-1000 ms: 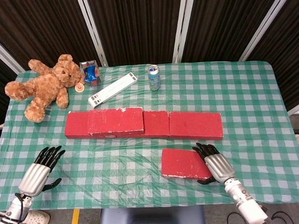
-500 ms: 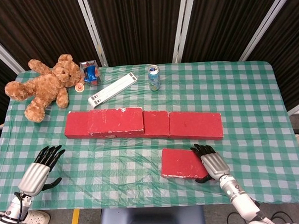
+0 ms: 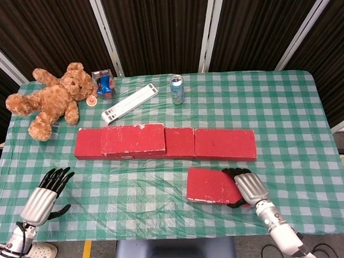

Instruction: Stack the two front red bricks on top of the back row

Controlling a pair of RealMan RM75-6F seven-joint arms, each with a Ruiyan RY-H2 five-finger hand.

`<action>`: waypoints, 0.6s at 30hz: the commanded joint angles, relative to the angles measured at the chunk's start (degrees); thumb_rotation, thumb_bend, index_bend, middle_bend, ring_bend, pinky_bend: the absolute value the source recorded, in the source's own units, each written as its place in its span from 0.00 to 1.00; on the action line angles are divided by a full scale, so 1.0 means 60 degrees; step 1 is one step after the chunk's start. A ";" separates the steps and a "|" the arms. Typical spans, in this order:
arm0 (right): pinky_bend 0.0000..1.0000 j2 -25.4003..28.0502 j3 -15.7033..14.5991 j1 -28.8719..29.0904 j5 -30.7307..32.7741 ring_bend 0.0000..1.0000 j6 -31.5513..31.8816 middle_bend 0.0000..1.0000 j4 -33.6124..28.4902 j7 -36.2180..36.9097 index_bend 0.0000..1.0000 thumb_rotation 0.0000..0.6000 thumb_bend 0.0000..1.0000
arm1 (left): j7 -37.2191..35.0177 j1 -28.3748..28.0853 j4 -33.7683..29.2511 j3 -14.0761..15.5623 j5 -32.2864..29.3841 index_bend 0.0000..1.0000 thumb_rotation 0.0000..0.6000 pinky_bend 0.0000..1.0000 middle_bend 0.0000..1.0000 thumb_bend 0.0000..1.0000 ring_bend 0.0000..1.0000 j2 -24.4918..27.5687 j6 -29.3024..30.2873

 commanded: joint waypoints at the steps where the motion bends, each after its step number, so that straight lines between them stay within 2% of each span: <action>1: 0.39 0.0922 0.0415 0.0072 -0.0493 0.31 0.0309 0.37 -0.1011 0.0444 0.55 1.00 0.09 | 0.0069 0.0035 -0.0019 -0.0030 0.0023 0.00 1.00 0.00 0.00 0.25 0.00 -0.0003 0.0026; 5: 0.39 0.1604 0.1231 0.0704 -0.0232 0.31 0.0020 0.38 -0.1559 0.0468 0.55 1.00 0.09 | 0.0216 0.0064 -0.0037 -0.0100 -0.0010 0.00 1.00 0.00 0.00 0.24 0.00 -0.0029 -0.0011; 8: 0.39 0.1964 0.1934 0.1558 0.0475 0.32 -0.0693 0.38 -0.1236 0.0283 0.55 1.00 0.09 | 0.0353 0.0082 -0.0058 -0.0162 -0.0042 0.00 1.00 0.00 0.00 0.25 0.00 -0.0064 -0.0027; 10: 0.39 0.2048 0.2269 0.2101 0.0850 0.32 -0.1187 0.38 -0.0791 0.0227 0.56 1.00 0.10 | 0.0428 0.0097 -0.0029 -0.0214 -0.0100 0.00 1.00 0.00 0.00 0.25 0.00 -0.0087 -0.0053; 13: 0.39 0.2239 0.2658 0.2787 0.1039 0.32 -0.2495 0.38 0.0128 0.1191 0.56 1.00 0.10 | 0.0600 0.0122 0.0006 -0.0290 -0.0208 0.00 1.00 0.01 0.00 0.25 0.00 -0.0150 -0.0124; 15: 0.39 0.2308 0.2728 0.3136 0.0764 0.32 -0.3205 0.38 0.0989 0.1690 0.56 1.00 0.10 | 0.0724 0.0129 0.0044 -0.0351 -0.0303 0.00 1.00 0.00 0.00 0.25 0.00 -0.0193 -0.0203; 18: 0.39 0.2146 0.2638 0.3430 0.0329 0.32 -0.3643 0.38 0.2185 0.2126 0.56 1.00 0.11 | 0.0876 0.0145 0.0099 -0.0430 -0.0449 0.00 1.00 0.00 0.00 0.25 0.00 -0.0261 -0.0320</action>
